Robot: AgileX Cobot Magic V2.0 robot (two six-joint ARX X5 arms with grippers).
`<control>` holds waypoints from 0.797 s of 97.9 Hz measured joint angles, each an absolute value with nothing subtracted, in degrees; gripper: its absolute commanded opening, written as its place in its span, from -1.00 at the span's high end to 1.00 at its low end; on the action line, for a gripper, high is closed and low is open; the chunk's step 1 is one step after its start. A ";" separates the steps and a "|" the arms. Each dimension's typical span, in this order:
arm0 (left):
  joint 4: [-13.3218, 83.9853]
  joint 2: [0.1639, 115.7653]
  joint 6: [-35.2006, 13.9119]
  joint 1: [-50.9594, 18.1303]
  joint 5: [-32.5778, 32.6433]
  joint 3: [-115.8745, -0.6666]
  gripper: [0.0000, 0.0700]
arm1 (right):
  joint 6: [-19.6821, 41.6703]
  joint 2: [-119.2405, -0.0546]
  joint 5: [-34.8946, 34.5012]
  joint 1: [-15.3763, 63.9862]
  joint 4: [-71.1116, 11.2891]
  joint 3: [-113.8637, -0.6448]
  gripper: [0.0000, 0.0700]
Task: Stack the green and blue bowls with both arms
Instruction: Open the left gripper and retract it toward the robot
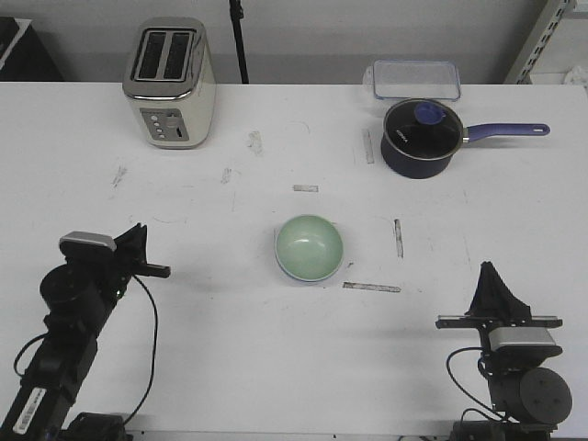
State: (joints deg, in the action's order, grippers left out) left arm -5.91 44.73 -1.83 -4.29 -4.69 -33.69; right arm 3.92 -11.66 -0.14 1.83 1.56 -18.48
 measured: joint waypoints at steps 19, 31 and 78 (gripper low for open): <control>-6.00 35.31 -1.32 -0.86 -4.08 -26.39 1.00 | 3.92 -11.66 -0.14 1.83 1.54 -18.48 0.99; -5.98 29.04 -1.28 0.19 -3.97 -22.79 1.00 | 3.92 -11.66 -0.14 1.83 1.54 -18.48 0.99; 1.69 15.38 -0.95 0.25 -3.97 -20.38 1.00 | 3.92 -11.66 -0.14 1.83 1.56 -18.48 0.99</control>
State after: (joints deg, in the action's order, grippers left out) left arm 1.69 15.38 -0.95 0.25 -3.97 -20.38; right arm 3.92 -11.66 -0.14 1.83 1.56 -18.48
